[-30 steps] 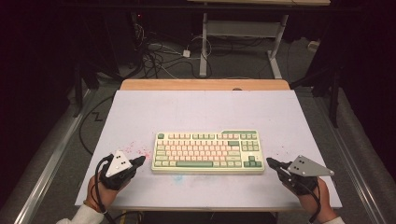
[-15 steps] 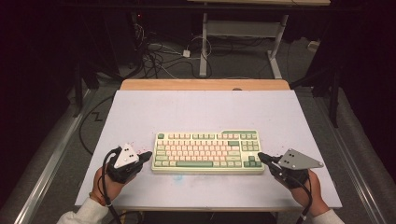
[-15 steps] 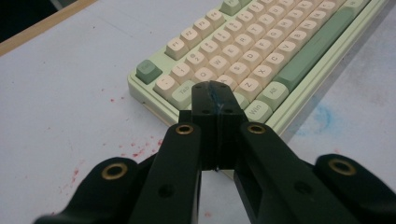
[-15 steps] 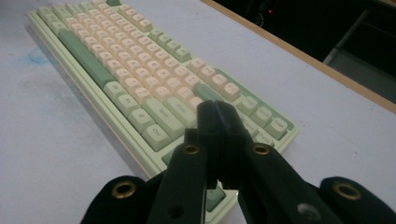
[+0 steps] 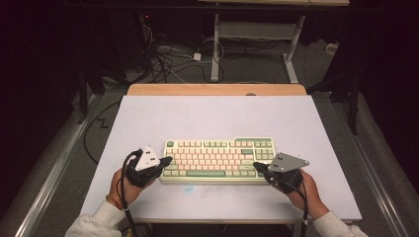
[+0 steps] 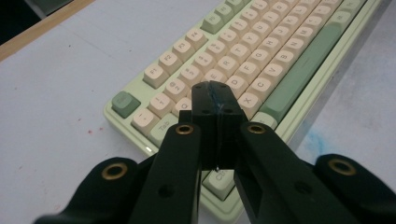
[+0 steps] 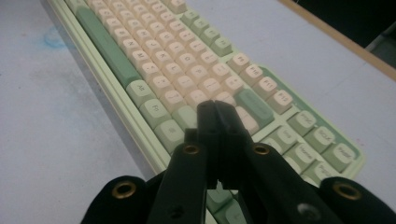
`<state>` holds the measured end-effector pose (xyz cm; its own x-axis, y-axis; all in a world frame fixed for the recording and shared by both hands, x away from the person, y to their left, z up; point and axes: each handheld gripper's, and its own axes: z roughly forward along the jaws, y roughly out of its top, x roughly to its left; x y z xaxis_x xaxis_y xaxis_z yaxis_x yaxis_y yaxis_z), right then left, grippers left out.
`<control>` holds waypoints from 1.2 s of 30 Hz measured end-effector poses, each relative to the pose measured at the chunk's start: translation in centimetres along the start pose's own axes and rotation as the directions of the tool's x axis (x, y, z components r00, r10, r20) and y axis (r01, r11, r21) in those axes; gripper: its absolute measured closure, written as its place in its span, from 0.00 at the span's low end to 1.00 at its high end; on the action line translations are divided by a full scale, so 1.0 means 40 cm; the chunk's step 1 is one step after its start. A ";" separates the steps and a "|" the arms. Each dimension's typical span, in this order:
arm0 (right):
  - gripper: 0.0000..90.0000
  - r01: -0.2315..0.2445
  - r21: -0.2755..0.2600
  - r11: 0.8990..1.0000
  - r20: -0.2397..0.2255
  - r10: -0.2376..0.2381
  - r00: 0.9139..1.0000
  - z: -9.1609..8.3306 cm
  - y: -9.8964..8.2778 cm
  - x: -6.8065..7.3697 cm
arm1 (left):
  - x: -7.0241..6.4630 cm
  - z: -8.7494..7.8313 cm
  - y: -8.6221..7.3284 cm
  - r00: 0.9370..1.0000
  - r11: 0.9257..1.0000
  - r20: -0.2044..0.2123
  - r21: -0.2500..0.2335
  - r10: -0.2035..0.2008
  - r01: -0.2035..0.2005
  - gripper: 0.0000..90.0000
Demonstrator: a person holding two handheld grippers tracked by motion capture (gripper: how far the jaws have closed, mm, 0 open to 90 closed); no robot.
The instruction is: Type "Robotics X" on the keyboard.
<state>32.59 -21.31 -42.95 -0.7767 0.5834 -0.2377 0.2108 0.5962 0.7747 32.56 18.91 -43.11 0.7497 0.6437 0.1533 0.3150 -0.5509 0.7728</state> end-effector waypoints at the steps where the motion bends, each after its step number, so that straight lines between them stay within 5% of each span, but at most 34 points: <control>1: 1.00 0.000 0.008 1.000 -0.003 0.000 1.000 0.008 0.002 0.001 | -0.003 0.011 0.006 1.000 1.000 0.006 0.006 0.011 -0.011 0.98; 20: 1.00 0.000 0.110 0.994 0.000 0.000 1.000 0.092 0.002 -0.011 | -0.003 0.056 0.026 0.999 0.998 0.020 0.048 0.036 -0.037 0.98; 36: 1.00 -0.007 0.133 0.991 0.002 0.007 1.000 0.102 -0.002 -0.006 | -0.006 0.078 0.042 0.998 0.996 0.037 0.075 0.051 -0.054 0.97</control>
<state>35.18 -19.25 -45.36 -0.7737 0.5888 -0.2337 0.2935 0.6601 0.6915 34.73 16.19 -43.78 0.7861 0.5945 0.1693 0.3173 -0.6231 0.7149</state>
